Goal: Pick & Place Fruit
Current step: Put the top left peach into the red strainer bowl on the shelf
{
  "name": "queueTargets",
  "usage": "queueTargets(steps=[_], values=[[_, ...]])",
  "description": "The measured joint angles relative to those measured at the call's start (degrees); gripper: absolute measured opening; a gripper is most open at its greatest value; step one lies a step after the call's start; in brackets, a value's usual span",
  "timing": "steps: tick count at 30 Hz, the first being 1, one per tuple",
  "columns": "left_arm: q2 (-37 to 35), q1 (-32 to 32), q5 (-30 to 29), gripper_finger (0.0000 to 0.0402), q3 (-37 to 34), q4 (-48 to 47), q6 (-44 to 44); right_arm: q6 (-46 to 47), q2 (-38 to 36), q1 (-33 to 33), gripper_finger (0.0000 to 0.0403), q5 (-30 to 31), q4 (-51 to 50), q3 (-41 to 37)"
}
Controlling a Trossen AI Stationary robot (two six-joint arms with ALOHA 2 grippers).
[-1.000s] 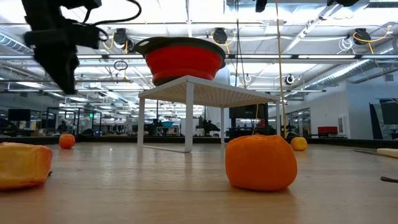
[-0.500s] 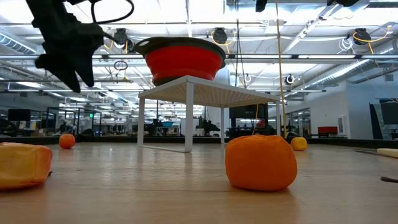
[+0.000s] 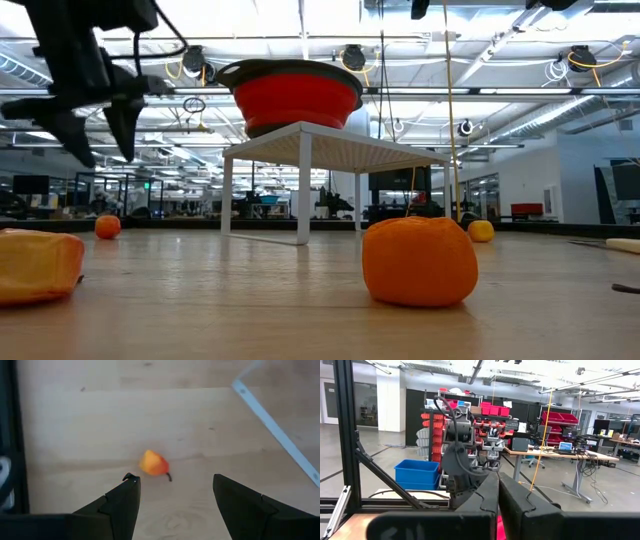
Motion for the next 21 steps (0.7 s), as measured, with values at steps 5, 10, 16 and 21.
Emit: queueTargets(steps=[5, 10, 16, 21], values=[[-0.01, 0.00, -0.73, 0.0246, -2.68, 0.03, -8.41, 0.00, 0.00, 0.00, 0.0000, 0.00, 0.00, 0.00], [-0.01, 0.00, -2.28, 0.0246, -5.43, 3.99, -13.60, 0.00, 0.00, 0.00, 0.0000, 0.00, 0.00, 0.00], [-0.01, 0.00, -3.02, 0.0246, -9.02, 9.90, -19.95, 0.00, 0.00, 0.00, 0.0000, -0.01, -0.01, 0.00], [-0.01, 0.00, -2.48, 0.0246, -10.87, 10.38, -25.48, 0.00, 0.00, 0.00, 0.0000, -0.01, 0.00, 0.00]])
